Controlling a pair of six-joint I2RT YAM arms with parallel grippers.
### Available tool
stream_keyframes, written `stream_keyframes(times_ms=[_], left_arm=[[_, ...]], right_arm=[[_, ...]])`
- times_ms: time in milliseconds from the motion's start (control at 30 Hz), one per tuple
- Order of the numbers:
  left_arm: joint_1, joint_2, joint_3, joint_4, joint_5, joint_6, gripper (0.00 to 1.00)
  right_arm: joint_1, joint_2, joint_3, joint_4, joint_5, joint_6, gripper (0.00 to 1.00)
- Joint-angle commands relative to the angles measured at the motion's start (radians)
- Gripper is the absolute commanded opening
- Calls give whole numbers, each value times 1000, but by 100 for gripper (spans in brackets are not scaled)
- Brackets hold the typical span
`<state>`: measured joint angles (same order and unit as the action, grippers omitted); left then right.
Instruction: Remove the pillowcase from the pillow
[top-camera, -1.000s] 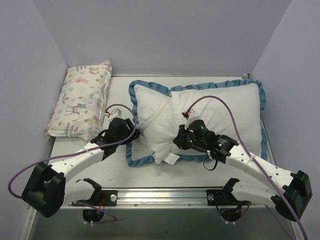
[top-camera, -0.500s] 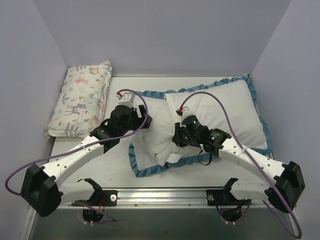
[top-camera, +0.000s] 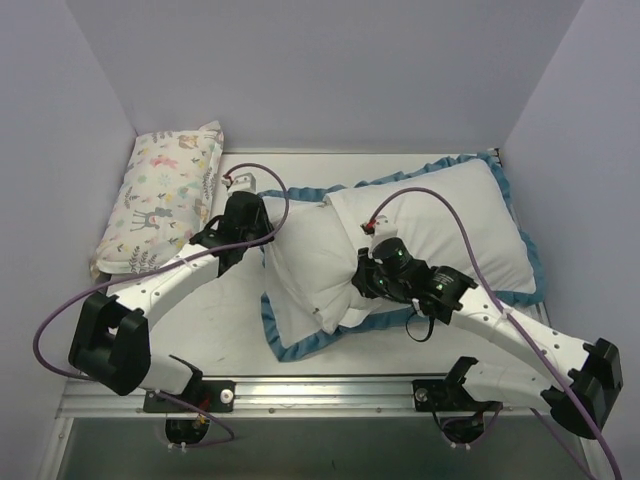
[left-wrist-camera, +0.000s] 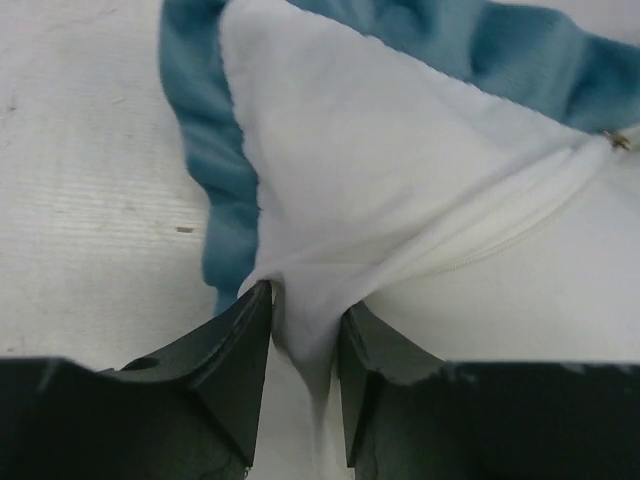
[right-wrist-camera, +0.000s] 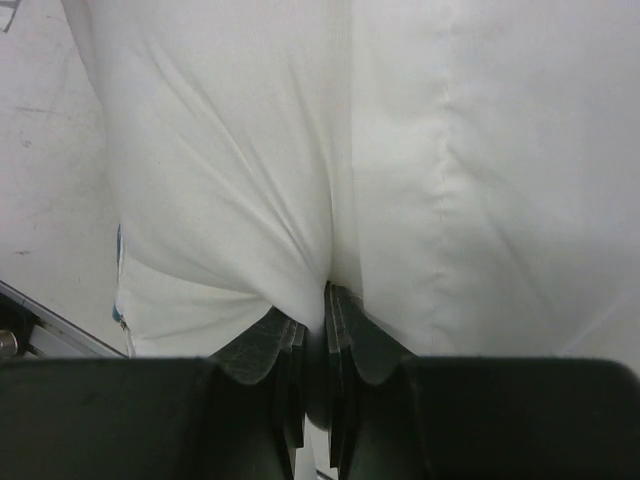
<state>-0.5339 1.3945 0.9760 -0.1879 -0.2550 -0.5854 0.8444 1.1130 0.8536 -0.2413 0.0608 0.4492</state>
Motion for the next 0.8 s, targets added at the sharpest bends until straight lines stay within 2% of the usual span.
stream_keyframes(times_ms=[0,100,233,500,533,567,600,633,667,767], left_arm=[[93,44,35,-28,-119,-14,37],[133,95,47,-4,-133,-17,32],[208,207,47,44,-124,-36,29],[279,373,37,172,54,-59,27],[281,371,21,241,133,-51,30],[276,367,6,283,176,-47,41],[275,357,-14,360,225,-42,47],[276,354,-16,382,312,-42,51],[276,347,-14,395,341,-45,60],[278,267,-30,410,408,-71,79]], right_arm=[[2,-88,-40,-184,71,22,0],[-1,-127,-60,-204,77,29,0],[-2,-163,-77,-236,93,32,0],[-21,-237,-19,-311,111,22,0],[-30,-239,-10,-316,103,22,0],[-33,-233,-1,-314,93,17,0],[-36,-208,25,-316,79,13,0],[-34,-193,42,-309,74,13,0],[-33,-173,56,-306,70,8,0],[-42,-107,122,-276,56,2,0]])
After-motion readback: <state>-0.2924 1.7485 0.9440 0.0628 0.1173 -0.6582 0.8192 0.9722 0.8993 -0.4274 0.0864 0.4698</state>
